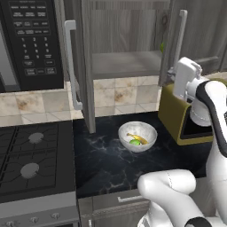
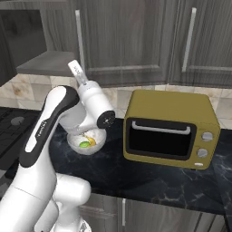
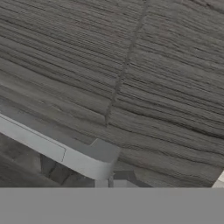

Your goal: Open the cabinet. Pick the banana and kiwi from the cabinet and place them into the bowl. Then close the cabinet.

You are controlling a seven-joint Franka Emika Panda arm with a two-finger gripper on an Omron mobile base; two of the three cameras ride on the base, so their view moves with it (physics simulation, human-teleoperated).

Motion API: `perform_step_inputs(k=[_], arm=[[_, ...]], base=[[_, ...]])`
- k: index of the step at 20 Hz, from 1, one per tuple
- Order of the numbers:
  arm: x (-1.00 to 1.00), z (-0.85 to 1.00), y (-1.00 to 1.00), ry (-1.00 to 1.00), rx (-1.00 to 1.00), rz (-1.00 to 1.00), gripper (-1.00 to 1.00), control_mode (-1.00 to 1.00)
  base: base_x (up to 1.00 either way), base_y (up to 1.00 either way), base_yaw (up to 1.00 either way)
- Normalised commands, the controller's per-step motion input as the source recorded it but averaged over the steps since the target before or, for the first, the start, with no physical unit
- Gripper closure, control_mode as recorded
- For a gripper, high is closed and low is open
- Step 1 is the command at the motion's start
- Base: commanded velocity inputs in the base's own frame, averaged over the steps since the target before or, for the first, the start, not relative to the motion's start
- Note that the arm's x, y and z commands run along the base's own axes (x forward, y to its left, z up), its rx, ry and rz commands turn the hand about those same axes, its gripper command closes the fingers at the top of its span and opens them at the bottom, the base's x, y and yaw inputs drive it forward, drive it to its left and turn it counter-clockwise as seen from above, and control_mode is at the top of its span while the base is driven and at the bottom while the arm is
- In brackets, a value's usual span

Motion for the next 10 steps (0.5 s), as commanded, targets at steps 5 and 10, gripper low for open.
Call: perform_step_inputs(k=[5, 10], arm=[[0.54, 0.00, 0.05, 0.07, 0.00, 0.00, 1.00, -1.00], [0.51, 0.00, 0.01, 0.10, 0.00, -0.02, 1.00, -1.00]], base=[[0.00, 0.00, 0.00], [0.00, 0.00, 0.00]])
